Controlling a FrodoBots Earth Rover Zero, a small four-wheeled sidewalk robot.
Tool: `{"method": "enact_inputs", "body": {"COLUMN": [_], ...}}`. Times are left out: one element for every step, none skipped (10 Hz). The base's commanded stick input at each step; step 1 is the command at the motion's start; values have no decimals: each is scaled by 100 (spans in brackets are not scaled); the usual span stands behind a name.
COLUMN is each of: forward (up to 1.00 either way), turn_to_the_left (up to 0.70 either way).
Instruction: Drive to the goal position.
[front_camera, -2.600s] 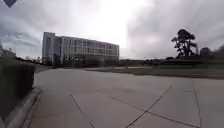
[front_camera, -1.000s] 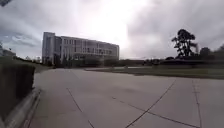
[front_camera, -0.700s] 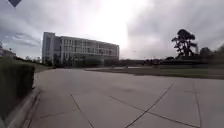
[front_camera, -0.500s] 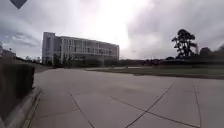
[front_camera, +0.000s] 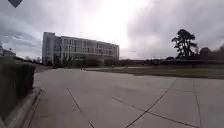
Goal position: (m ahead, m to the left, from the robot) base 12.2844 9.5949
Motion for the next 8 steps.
{"method": "enact_inputs", "body": {"forward": [4,4,4,4,4,4,4,4], "turn_to_the_left": [0,0,0,0,0,0,0,0]}}
